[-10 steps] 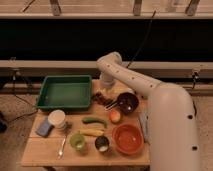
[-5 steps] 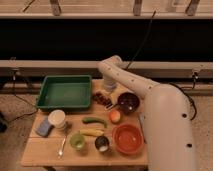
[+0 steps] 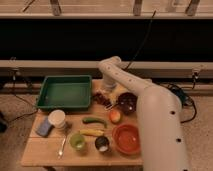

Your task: Place grapes in metal cup

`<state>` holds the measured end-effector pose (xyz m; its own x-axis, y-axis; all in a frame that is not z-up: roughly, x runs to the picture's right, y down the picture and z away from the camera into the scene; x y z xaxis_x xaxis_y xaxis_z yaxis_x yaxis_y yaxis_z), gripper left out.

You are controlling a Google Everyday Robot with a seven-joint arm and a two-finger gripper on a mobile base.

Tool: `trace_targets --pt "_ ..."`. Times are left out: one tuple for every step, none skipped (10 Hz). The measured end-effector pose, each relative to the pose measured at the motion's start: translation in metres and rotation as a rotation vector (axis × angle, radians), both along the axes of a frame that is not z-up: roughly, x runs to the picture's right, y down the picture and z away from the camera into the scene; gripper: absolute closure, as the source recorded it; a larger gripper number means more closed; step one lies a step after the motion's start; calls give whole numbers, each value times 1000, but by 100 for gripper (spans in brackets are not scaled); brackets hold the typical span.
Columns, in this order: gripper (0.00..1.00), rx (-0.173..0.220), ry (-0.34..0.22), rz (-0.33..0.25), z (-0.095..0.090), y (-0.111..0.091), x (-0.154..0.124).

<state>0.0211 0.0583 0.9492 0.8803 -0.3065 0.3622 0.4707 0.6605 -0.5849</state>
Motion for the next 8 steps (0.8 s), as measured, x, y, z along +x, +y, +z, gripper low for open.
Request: trace_targets --pt "20 -11 -3 7 1 -6 -4" --pt "20 -16 -3 11 1 -9 -7" --pt "20 -24 -5 14 2 -11 -11" --pt "20 -34 -4 22 3 -11 -12" --pt "20 -47 1 34 5 -8 -13" --pt "20 -54 5 44 5 -6 -13" --pt "25 -62 10 54 7 -3 -13" --pt "36 -69 14 62 8 -1 -14"
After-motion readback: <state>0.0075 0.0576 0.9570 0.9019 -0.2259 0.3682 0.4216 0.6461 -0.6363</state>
